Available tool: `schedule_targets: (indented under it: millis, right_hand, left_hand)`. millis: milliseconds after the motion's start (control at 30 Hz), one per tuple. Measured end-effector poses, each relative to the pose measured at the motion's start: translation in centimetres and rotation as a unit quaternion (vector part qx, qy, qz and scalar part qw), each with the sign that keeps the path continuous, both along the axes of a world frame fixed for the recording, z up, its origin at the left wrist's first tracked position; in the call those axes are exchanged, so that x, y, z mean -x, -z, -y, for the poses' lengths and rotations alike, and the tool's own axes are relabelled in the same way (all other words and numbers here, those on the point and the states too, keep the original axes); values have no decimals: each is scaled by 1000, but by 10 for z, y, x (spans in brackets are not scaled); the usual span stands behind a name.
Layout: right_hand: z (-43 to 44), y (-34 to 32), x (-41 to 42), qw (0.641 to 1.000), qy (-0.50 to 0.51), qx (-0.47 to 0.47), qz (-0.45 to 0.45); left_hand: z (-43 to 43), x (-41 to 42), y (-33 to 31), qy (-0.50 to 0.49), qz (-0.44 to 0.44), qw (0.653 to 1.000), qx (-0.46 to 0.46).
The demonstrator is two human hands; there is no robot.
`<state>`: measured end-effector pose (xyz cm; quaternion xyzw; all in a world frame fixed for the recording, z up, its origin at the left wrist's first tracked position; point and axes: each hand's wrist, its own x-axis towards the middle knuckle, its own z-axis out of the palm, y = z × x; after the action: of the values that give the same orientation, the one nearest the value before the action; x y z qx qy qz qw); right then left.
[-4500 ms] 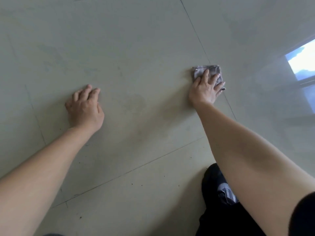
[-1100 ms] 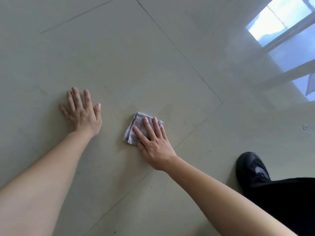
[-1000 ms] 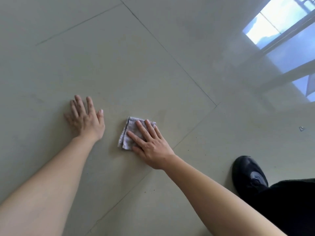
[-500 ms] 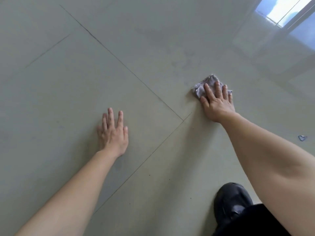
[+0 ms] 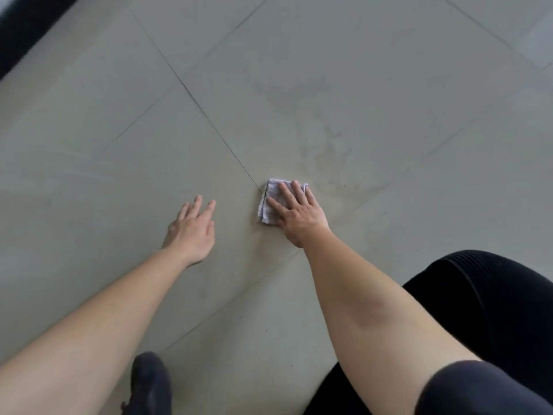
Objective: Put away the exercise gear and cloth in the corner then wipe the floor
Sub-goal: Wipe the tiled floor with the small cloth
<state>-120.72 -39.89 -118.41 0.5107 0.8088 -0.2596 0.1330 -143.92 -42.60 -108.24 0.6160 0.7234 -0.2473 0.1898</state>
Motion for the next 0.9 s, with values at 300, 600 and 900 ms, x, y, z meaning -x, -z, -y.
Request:
schedule_targets:
  millis: [300, 600, 900]
  right_hand:
    - [-94, 11, -115, 929, 369, -24, 21]
    - [-8, 21, 35, 990, 121, -70, -24]
    - [-146, 19, -77, 985, 133, -103, 36]
  left_hand:
    - [-122, 13, -1, 142, 14, 990, -8]
    - [-167, 33, 78, -27, 57, 992, -110]
    - [-169, 45, 128, -50, 65, 986, -147]
